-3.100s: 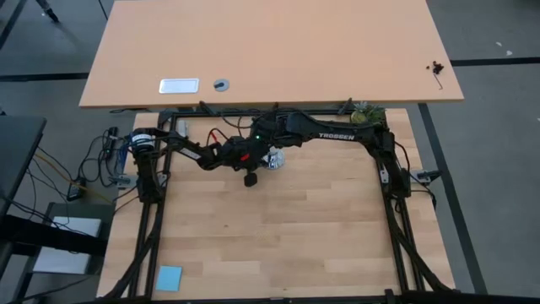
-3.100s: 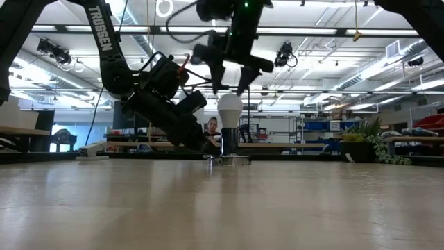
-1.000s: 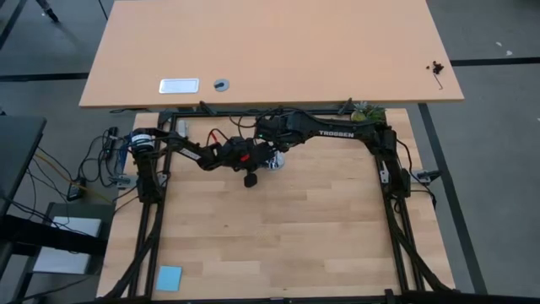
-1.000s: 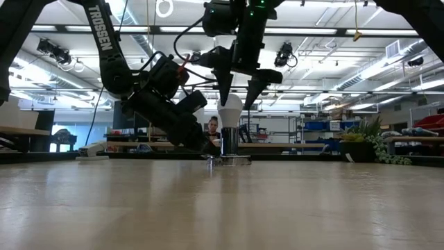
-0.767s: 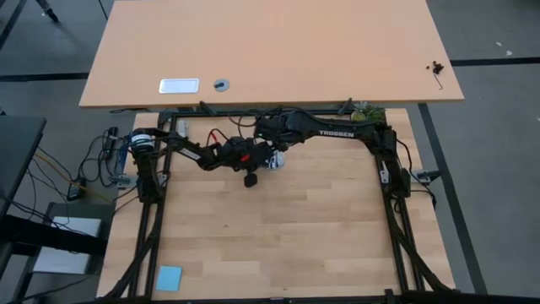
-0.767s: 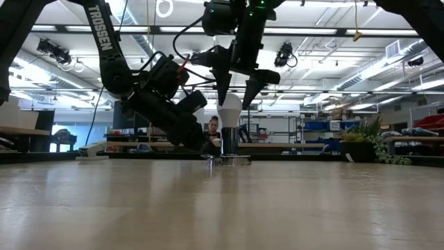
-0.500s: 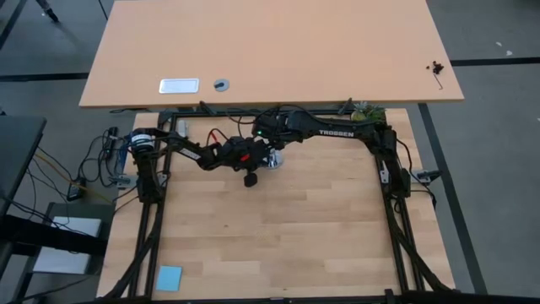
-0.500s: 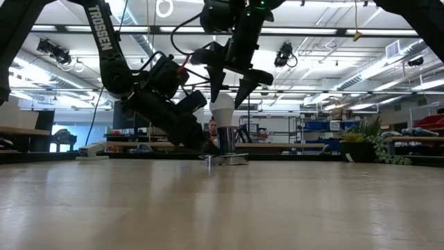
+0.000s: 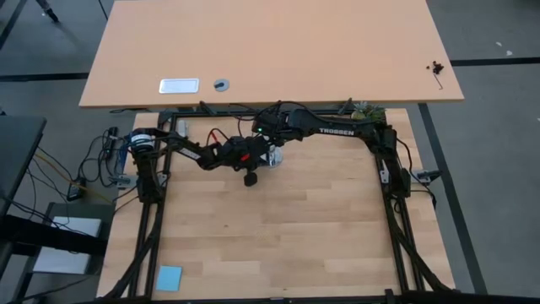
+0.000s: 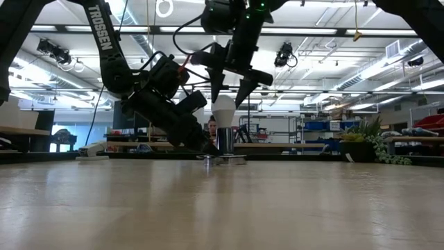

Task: Screw lightbulb
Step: Remove the lightbulb from the lamp

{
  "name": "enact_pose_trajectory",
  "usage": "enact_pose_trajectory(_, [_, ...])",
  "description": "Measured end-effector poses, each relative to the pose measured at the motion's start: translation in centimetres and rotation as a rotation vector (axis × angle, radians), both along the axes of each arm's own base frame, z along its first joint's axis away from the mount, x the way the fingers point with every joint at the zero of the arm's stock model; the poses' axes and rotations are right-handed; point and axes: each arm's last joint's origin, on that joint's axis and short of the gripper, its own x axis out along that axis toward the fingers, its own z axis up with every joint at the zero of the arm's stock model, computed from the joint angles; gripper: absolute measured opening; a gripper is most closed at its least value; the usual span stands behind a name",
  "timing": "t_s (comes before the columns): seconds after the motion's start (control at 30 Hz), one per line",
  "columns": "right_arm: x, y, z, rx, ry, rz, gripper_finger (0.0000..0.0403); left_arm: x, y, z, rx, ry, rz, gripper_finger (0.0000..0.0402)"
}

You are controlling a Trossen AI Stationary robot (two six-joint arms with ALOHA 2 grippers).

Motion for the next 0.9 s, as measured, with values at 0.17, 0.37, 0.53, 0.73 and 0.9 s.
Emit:
enact_pose_trajectory(0.17, [0.2,-0.3,0.2,-0.025,-0.025,0.008,0.0300,0.0,0.0,0.0,0.001,0.002,0.003,0.0001])
enact_pose_trajectory(0.37, [-0.1,-1.5,0.3,-0.127,0.072,0.257,0.0277,0.0,-0.1,0.0,-0.003,0.002,-0.004,0.0001])
enact_pose_trajectory(0.53, [-0.6,-3.1,0.5,-0.184,0.127,0.597,0.0237,0.0,0.0,0.0,0.000,0.001,-0.001,0.0001])
enact_pose_trajectory(0.73, [-0.6,-3.8,1.0,-0.115,0.025,0.732,0.0205,0.0,-0.1,-0.1,0.000,0.003,-0.001,0.0001])
enact_pose_trajectory(0.9, [-0.8,-2.6,3.4,-0.131,0.035,0.802,0.0206,0.0,-0.1,-0.1,-0.002,0.003,-0.005,0.0001])
